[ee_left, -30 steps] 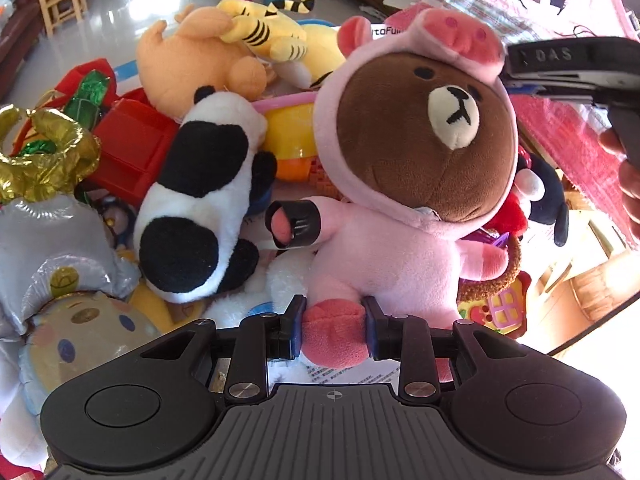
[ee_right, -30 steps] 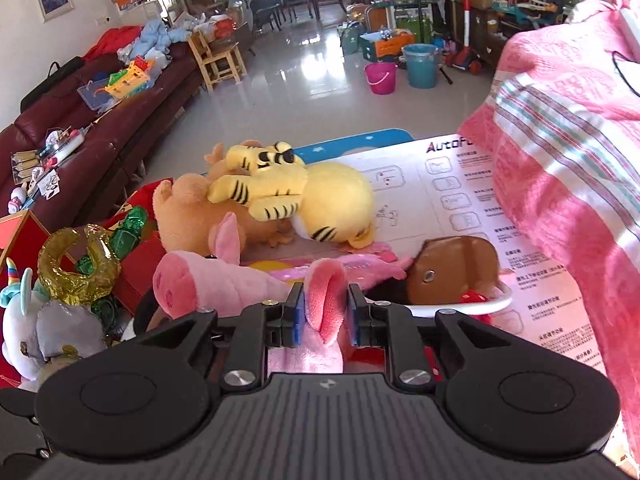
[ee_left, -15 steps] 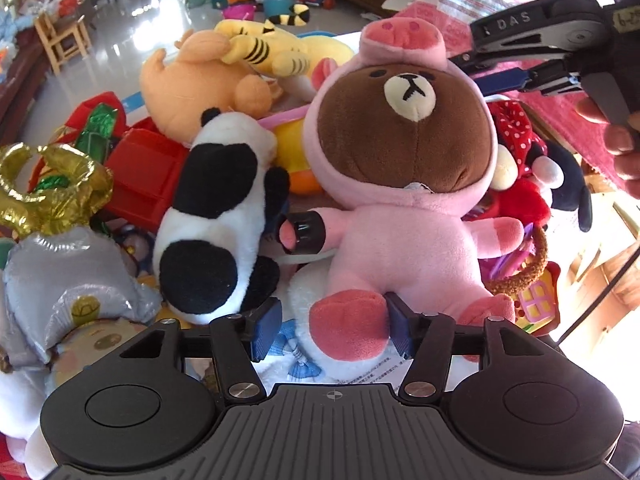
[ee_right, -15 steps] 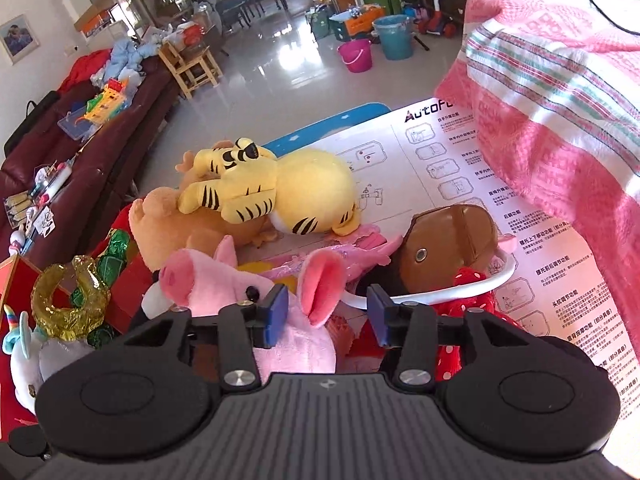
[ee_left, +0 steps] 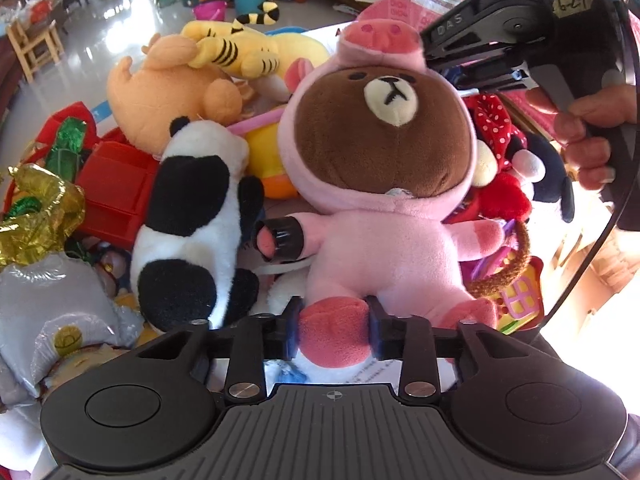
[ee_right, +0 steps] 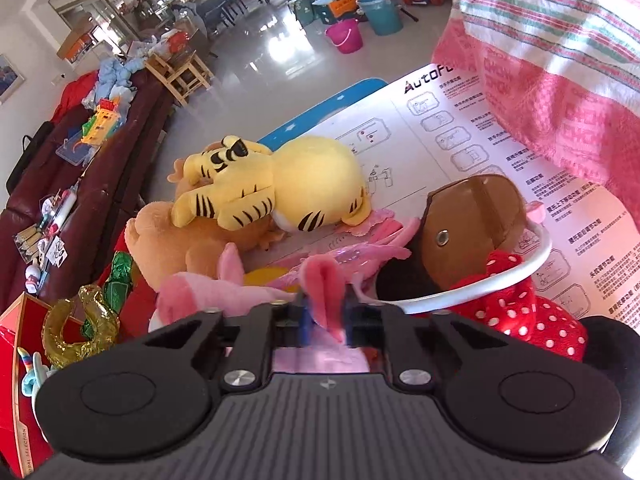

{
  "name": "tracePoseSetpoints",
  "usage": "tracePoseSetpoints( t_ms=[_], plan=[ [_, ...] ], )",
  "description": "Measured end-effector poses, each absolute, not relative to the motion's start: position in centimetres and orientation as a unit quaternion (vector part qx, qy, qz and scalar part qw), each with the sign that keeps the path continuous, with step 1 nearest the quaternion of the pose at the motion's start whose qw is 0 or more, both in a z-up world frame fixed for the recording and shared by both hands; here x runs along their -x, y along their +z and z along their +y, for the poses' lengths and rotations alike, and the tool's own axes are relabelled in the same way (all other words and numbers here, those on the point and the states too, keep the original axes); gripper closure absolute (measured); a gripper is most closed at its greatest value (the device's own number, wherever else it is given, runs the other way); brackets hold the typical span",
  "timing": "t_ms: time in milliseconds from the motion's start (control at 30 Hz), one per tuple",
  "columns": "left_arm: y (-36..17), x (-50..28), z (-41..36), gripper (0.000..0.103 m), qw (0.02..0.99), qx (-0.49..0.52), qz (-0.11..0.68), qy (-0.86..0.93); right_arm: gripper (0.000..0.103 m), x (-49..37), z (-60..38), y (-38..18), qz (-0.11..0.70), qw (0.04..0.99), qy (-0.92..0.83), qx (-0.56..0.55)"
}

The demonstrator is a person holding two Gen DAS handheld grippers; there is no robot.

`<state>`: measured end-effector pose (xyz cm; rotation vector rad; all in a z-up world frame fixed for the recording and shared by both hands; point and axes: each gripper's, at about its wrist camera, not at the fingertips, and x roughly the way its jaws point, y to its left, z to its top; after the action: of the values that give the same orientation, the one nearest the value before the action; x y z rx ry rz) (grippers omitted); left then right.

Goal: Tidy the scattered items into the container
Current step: 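Carry the bear and pink pig into the red box and open both grippers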

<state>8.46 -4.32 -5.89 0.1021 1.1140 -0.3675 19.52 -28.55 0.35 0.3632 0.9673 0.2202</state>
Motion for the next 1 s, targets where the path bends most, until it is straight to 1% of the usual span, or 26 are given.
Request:
tracePoseSetpoints(
  t_ms=[167, 600, 833, 1000],
  plan=[
    [-4.7, -7.7, -4.5, 0.075, 0.836, -0.044, 0.525, -0.153, 0.094, -19.0, -26.2, 3.0, 0.434, 0.885, 0.133, -0.104],
    [-1.0, -4.9, -3.6, 0.075, 0.862, -0.018, 0.492, -0.121, 0.094, -17.3, -20.4, 9.8, 0.365, 0.907, 0.21, -0.026],
    [2.4, -2.5, -1.8, 0.075, 0.886, 0.005, 0.452, -0.101, 0.094, -16.1, -16.6, 13.9, 0.325, 0.911, 0.254, 0.007],
    [5.1, -0.1, 1.0, 0.075, 0.906, 0.038, 0.415, -0.066, 0.094, -14.7, -12.3, 17.2, 0.29, 0.906, 0.306, 0.031]
  ],
)
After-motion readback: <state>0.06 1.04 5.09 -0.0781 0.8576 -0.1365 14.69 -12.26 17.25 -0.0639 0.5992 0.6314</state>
